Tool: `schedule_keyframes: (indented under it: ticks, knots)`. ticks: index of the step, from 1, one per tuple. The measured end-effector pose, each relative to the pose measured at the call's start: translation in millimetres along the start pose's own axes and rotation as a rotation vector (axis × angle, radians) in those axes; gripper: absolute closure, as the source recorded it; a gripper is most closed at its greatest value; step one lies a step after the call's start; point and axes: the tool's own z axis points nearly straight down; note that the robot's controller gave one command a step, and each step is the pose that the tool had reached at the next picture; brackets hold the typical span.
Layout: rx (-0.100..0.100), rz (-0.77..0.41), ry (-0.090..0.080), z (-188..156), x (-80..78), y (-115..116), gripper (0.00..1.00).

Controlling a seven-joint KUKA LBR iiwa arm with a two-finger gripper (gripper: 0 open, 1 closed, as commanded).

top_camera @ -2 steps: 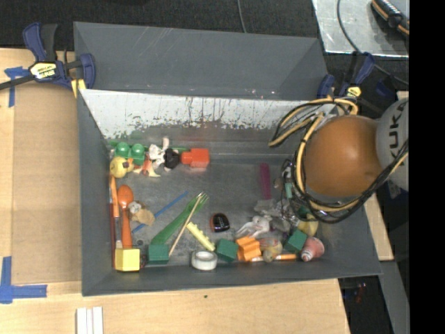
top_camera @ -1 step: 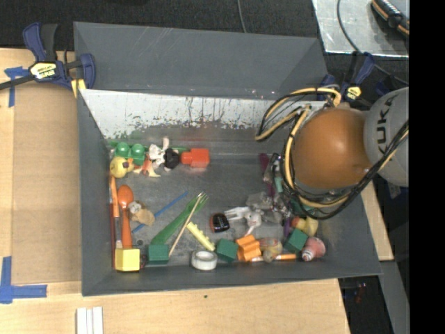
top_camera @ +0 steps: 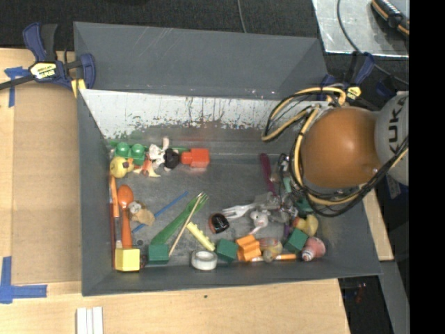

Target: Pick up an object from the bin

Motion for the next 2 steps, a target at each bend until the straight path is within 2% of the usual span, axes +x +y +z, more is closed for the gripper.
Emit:
schedule_keyframes:
  ticks: [1,2]
  knots:
    - [0.007,0.001,-0.015,-3,45.9,-30,1.0]
    - [0.0,-0.013,-0.013,-18,53.5,-40,1.0]
